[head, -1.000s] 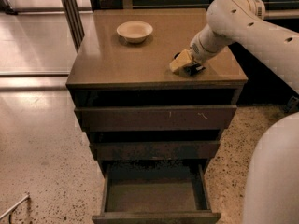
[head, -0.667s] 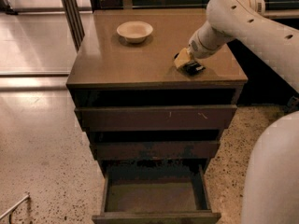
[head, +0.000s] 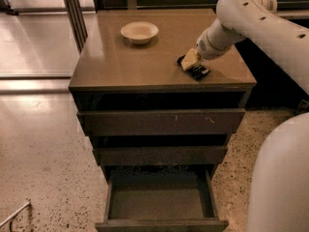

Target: Place rxbar chocolate into bottom drawer

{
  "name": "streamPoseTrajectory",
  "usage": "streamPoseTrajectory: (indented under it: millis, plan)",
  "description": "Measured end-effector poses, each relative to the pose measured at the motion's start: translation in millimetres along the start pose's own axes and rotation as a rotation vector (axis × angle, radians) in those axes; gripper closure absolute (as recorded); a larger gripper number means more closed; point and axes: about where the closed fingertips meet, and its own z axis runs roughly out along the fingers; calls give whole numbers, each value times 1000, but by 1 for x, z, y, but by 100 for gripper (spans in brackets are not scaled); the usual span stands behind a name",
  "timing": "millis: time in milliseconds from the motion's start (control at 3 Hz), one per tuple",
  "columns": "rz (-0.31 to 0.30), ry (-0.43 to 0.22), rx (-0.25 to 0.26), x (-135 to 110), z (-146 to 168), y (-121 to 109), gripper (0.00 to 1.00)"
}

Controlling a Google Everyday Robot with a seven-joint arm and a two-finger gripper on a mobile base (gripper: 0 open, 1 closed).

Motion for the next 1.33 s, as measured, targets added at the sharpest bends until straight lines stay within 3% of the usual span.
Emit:
streamPoseTrajectory:
  millis: [333, 667, 1000, 1333]
  plan:
    - [-40, 5, -10, -2, 1, 7, 100]
    - [-153, 27, -31, -3, -9, 13, 100]
    - [-290, 54, -80, 12, -36, 21, 100]
    - [-452, 82, -180, 38, -67, 35, 100]
